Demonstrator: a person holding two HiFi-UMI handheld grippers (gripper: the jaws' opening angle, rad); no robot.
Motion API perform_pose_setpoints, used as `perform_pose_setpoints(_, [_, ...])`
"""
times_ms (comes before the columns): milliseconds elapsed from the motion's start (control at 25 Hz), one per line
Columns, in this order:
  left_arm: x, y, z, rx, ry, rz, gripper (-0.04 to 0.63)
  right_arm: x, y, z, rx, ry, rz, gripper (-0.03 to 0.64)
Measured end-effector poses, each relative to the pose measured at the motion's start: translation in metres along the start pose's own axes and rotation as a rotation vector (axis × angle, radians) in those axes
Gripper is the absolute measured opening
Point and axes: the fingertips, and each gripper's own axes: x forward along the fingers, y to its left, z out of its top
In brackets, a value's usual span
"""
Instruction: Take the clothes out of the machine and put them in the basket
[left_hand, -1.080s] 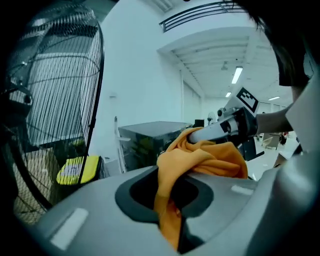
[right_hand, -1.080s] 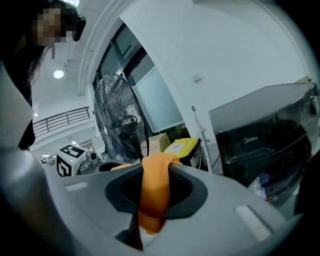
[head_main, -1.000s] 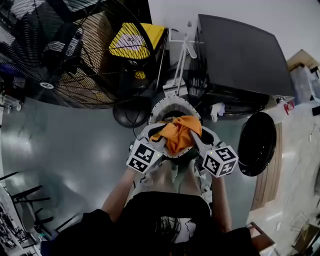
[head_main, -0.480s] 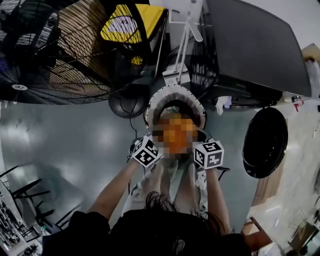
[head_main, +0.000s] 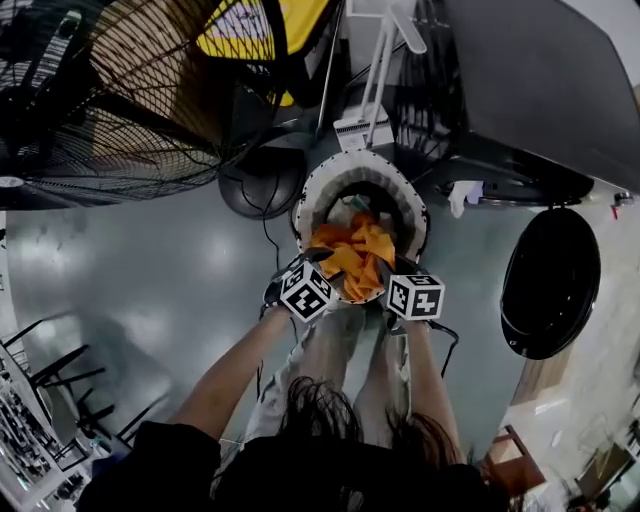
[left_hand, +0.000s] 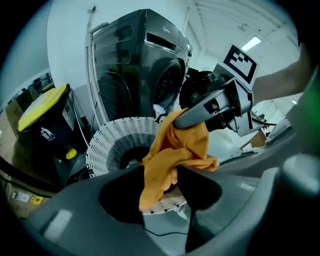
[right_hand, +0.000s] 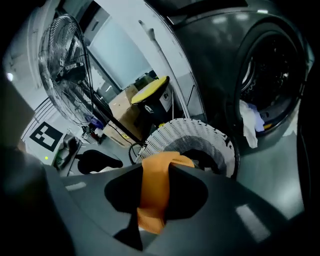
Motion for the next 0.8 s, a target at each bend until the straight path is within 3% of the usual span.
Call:
perform_pose_setpoints(80, [0.002, 0.004, -0.006, -0.029, -0.005, 0.016, 0.249, 0.011, -0.009, -0.013, -0.003, 0.053, -0.022, 0.108])
perform_pose_setpoints(160, [0.000, 0.007, -0.011, -0.080, -0.022, 0.031, 0.252, 0.023, -0.014, -0.031, -0.023, 0.134, -0.026, 0.145])
perform_pose_setpoints(240, [-0.004, 0.008, -0.016, -0.134, -0.044, 0.034, 0.252, 0.032, -0.012, -0.049, -0.060, 0.212, -0.005, 0.246])
perform_pose_setpoints(360, [-0.010, 0.008, -0.021, -0.172, -0.066, 0.036, 0.252, 0.040, -0.005, -0.061, -0.112, 0.252, 0.002, 0.292])
perform_pose_setpoints(520, [-0.018, 0.011, -0.027, -0.180, -0.083, 0.041, 0.252, 0.043, 0.009, -0.052, -0.125, 0.214, 0.024, 0.302])
perform_pose_setpoints(800, [-0.032, 0.018, -0.016, -0.163, -0.123, 0.056, 0.251, 0.022, 0.020, -0.013, -0.123, 0.058, 0.027, 0.265])
